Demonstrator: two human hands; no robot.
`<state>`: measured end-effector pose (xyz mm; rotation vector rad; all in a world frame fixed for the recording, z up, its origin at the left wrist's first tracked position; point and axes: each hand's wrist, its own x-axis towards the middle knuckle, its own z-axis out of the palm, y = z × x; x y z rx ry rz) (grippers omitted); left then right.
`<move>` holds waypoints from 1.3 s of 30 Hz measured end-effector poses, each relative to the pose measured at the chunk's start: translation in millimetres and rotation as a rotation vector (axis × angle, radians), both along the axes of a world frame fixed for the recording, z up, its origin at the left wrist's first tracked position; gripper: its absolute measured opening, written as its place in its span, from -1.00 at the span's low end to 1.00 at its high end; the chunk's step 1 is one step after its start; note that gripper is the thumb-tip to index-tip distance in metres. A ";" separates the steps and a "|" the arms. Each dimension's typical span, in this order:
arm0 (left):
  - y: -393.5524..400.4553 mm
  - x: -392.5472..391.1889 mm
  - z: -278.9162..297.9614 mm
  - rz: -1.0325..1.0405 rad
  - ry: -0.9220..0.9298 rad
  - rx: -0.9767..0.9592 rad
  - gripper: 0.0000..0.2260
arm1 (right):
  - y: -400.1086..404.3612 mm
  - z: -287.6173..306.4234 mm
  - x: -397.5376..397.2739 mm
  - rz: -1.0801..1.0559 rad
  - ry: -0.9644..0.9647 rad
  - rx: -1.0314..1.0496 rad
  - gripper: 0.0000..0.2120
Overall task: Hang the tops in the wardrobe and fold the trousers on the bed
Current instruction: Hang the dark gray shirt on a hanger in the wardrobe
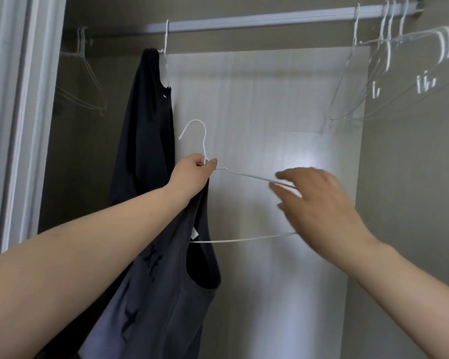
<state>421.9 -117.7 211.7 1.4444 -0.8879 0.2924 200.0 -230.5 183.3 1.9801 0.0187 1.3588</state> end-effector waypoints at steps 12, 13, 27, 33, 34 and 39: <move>8.0 3.2 -3.6 0.042 -0.110 0.005 -0.89 | 35.2 -98.2 85.3 0.070 1.052 0.847 -0.38; 11.2 5.0 -4.4 0.038 -0.115 0.002 -0.91 | 32.1 -102.9 86.4 0.080 1.087 0.883 -0.57; 41.1 44.8 -21.7 0.169 -0.242 0.021 -0.92 | -50.4 -52.7 29.7 -0.016 0.802 0.694 -0.74; 41.8 50.6 -31.7 0.158 -0.317 0.105 -0.94 | -64.7 -36.5 6.8 -0.085 0.732 0.646 -0.80; 40.0 49.7 -34.3 0.157 -0.336 0.123 -0.94 | -64.7 -32.0 4.7 -0.093 0.718 0.619 -0.79; 26.0 30.6 -44.9 0.132 -0.489 0.211 -0.93 | -60.6 -3.8 4.9 -0.053 0.599 0.531 -0.74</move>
